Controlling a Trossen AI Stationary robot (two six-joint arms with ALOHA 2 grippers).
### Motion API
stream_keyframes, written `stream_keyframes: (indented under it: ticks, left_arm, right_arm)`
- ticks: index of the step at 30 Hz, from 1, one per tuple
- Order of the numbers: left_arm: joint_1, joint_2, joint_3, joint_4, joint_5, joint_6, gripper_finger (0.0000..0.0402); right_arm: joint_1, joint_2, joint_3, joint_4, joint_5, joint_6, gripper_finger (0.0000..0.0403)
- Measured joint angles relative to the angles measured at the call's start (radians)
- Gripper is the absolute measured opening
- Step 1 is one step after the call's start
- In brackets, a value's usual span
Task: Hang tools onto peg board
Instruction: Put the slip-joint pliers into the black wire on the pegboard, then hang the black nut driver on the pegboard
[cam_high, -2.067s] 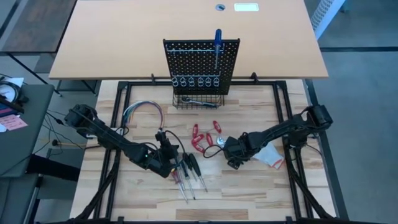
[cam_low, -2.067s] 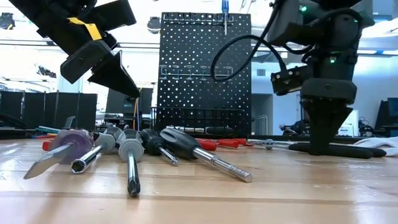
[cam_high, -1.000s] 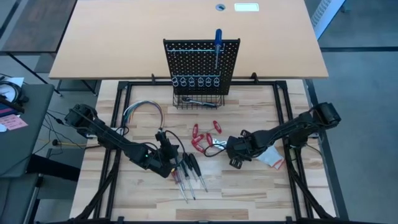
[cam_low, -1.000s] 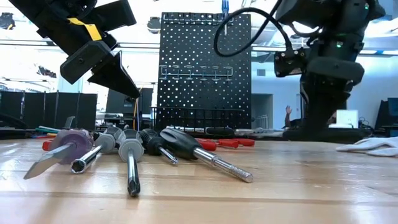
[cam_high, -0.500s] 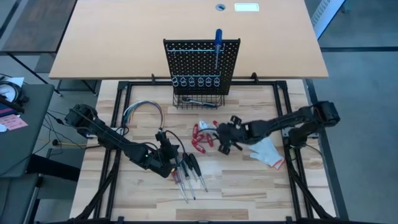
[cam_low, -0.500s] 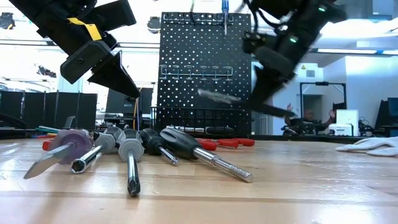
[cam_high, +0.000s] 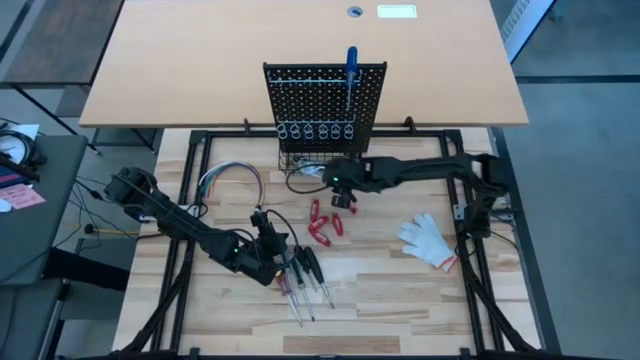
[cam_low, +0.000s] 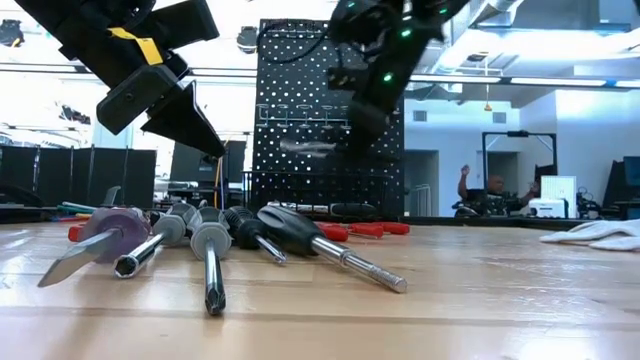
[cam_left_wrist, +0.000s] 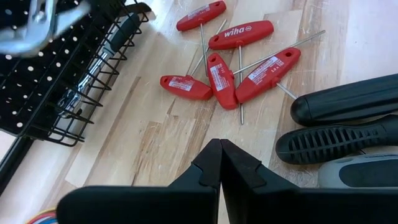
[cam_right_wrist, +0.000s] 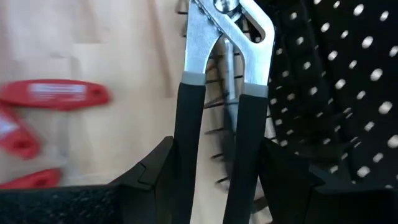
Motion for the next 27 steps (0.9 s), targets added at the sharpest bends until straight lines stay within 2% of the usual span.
stream_keyframes:
  ticks: [6, 12, 18, 27]
  left_arm:
    - [0.000, 0.000, 0.000, -0.002, 0.000, 0.000, 0.0000]
    - [0.000, 0.000, 0.000, -0.001, 0.000, 0.000, 0.0000]
    - [0.000, 0.000, 0.000, -0.001, -0.001, 0.000, 0.0000]
    - [0.000, 0.000, 0.000, -0.001, -0.002, 0.001, 0.0000]
  right_arm:
    - [-0.024, 0.098, 0.118, -0.027, 0.038, -0.076, 0.0185]
    - [-0.037, 0.136, 0.155, -0.039, 0.070, -0.077, 0.0185]
    - [-0.043, 0.136, 0.156, -0.026, 0.148, -0.074, 0.0256]
    - [-0.030, 0.130, 0.156, 0.000, 0.181, -0.115, 0.0266]
